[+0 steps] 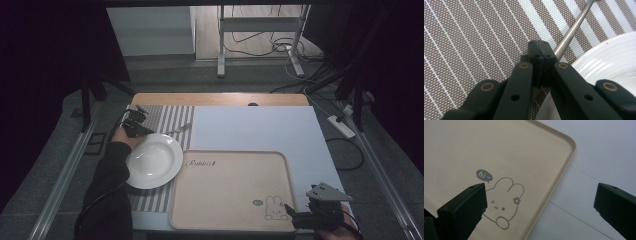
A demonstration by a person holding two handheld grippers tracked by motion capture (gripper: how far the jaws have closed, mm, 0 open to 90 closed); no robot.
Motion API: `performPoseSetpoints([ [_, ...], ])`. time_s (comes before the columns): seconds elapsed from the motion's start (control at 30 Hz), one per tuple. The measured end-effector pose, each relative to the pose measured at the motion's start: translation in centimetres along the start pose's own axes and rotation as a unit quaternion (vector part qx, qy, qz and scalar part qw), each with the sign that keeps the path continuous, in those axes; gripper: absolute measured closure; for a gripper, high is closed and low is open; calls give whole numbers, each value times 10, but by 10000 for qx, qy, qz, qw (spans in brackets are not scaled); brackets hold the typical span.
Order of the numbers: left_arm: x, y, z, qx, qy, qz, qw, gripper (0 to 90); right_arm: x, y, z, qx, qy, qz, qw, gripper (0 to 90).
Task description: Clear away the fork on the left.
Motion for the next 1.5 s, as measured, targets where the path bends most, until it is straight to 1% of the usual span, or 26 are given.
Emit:
performPoseSetpoints([
  [0.07, -3, -3, 4, -147, -51, -79, 9998, 798, 0, 0, 0, 1, 0, -1, 10000, 0],
  [0.1, -4, -5, 6, -212, -103, -129, 9996, 743, 0, 0, 0, 0, 1, 0, 10000, 0],
  [0.13, -6, -7, 7, -230, -123, -194, 9995, 694, 0, 0, 0, 0, 0, 0, 10000, 0],
  [0.17, -7, -9, 7, -243, -80, -273, 9993, 672, 0, 0, 0, 1, -2, 0, 10000, 0],
  [0.2, -8, -10, 6, -226, -49, -342, 9991, 629, 0, 0, 0, 1, -4, 1, 10000, 0],
  [0.27, -7, -13, 4, -158, -138, -410, 9989, 512, 0, 0, 0, -7, 5, -1, 10000, 0],
  [0.33, -6, -16, 0, -52, -107, -484, 9988, 406, 0, 0, 0, -23, -1, 11, 10000, 0],
  [0.4, -4, -19, -3, 20, -126, -483, 9988, 282, 0, 0, 0, -32, -2, 16, 10000, 0],
  [0.47, -2, -23, -9, 9, -28, -504, 9987, 207, 0, 0, 0, -36, -5, 16, 10000, 0],
  [0.53, 0, -27, -15, 16, 58, -465, 9989, 121, 0, 0, 1, -37, -9, 21, 10000, 0],
  [0.63, 5, -31, -24, 97, 72, -359, 9993, 14, 0, 0, 1, -39, -4, 21, 10000, 0],
  [0.67, 6, -33, -28, 136, 97, -324, 9993, 0, 0, 0, 0, -36, 2, 18, 10000, 0],
  [0.77, 11, -36, -36, 279, 58, -194, 9994, 0, 0, 0, 0, -9, 8, -11, 10000, 0],
  [0.83, 15, -38, -42, 362, 9, -80, 9993, 0, 0, 0, 0, -10, 2, -16, 10000, 0],
  [0.9, 20, -39, -44, 427, -73, 6, 9991, 0, 0, 0, 0, -16, 4, -16, 10000, 0],
  [0.97, 23, -40, -45, 451, -147, 86, 9988, 0, -1, 0, 0, -21, 6, -7, 10000, 0],
  [1.03, 25, -40, -44, 489, -228, 95, 9985, 4, -1, 0, 0, -20, 6, -14, 10000, 0],
  [1.1, 26, -39, -41, 525, -345, 122, 9980, 56, -1, 1, 0, -19, 4, -16, 10000, 0],
  [1.13, 26, -39, -41, 530, -345, 105, 9979, 62, -1, 1, 0, -19, 6, -14, 10000, 0],
  [1.17, 25, -39, -39, 558, -361, 50, 9978, 88, -1, 1, 0, -21, 8, -11, 10000, 0],
  [1.23, 22, -38, -35, 612, -334, -29, 9976, 187, -1, 1, 0, -22, 16, -14, 10000, 0],
  [1.27, 20, -37, -34, 620, -288, -57, 9976, 233, -1, 1, 0, -21, 17, -15, 10000, 0],
  [1.3, 19, -36, -31, 642, -295, -84, 9975, 278, -1, 1, 0, -20, 13, -7, 10000, 0],
  [1.4, 16, -32, -25, 663, -251, -143, 9974, 405, -1, 1, 0, -26, 21, 2, 10000, 0],
  [1.47, 14, -29, -21, 642, -242, -160, 9975, 487, -1, 2, 1, -30, 15, 11, 10000, 0],
  [1.5, 13, -28, -19, 640, -238, -162, 9975, 543, -1, 2, 1, -31, 14, 15, 10000, 0],
])
Point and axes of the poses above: each handheld gripper's, and its own axes: x roughly forward along the jaws, y roughly out of its underside, z roughly to its left, the point moved 10 cm from there along x, roughly forward along the jaws, and after that the axes turned 15 degrees about -y, right-handed, at the moved point
